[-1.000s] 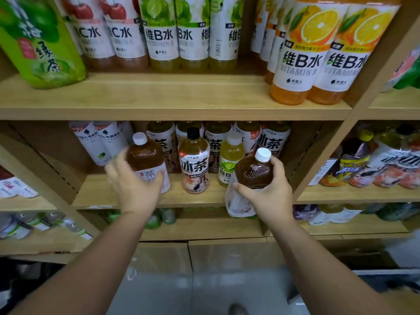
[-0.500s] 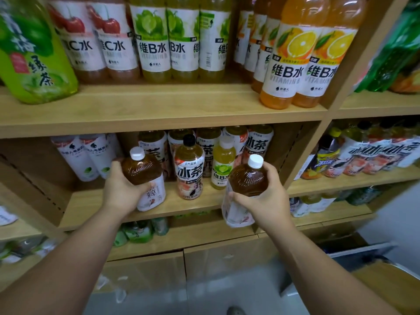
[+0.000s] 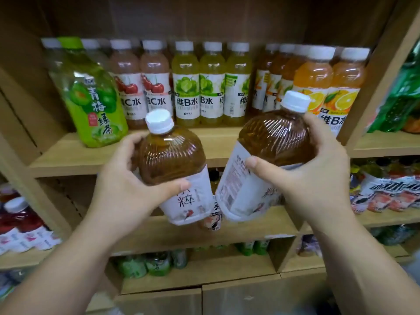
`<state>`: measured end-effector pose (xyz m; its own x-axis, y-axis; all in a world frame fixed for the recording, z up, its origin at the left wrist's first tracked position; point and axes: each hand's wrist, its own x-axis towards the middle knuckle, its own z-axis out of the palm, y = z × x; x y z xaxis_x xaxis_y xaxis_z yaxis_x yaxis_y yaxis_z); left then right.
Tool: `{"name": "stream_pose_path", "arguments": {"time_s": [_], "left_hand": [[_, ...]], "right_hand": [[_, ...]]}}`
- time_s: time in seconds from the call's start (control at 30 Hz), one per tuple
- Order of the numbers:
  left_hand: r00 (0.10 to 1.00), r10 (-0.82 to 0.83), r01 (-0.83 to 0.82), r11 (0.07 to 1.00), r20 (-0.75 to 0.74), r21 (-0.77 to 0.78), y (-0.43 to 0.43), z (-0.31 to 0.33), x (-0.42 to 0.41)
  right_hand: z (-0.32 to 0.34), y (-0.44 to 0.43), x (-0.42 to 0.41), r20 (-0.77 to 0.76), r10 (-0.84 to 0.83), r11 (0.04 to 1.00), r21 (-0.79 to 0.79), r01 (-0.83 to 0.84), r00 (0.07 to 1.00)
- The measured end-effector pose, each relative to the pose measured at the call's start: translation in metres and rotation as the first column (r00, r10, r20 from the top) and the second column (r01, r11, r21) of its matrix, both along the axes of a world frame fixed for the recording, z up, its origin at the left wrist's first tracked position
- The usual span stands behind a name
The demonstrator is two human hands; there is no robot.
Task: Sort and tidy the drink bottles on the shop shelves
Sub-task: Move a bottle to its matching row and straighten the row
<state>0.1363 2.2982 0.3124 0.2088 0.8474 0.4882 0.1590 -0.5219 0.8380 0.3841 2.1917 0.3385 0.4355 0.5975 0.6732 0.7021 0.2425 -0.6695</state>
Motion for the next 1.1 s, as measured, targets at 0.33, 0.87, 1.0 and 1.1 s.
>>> {"name": "stream_pose_path", "arguments": {"time_s": [0.33, 0.87, 1.0, 1.1], "left_hand": [[0.997, 0.071, -0.069, 0.984, -0.005, 0.165, 0.047, 0.096, 0.039], [0.978, -0.002, 0.018, 0.997, -0.207, 0.074, 0.092, 0.085, 0.072], [0.957, 0.269, -0.24, 0.944, -0.107, 0.224, 0.086, 0.053, 0.031], [0.835, 0.537, -0.54, 0.761, 0.12, 0.36, 0.097, 0.035, -0.019]], "right_hand": [[0.078, 0.059, 0.006, 0.078, -0.11, 0.993, 0.056, 0.106, 0.991], [0.062, 0.113, 0.016, 0.072, -0.075, 0.976, -0.2, 0.088, 0.995], [0.043, 0.102, -0.023, 0.239, -0.268, 0.963, 0.104, 0.249, 0.933], [0.034, 0.111, -0.075, 0.41, -0.032, 0.936, 0.333, -0.117, 0.911]]}}
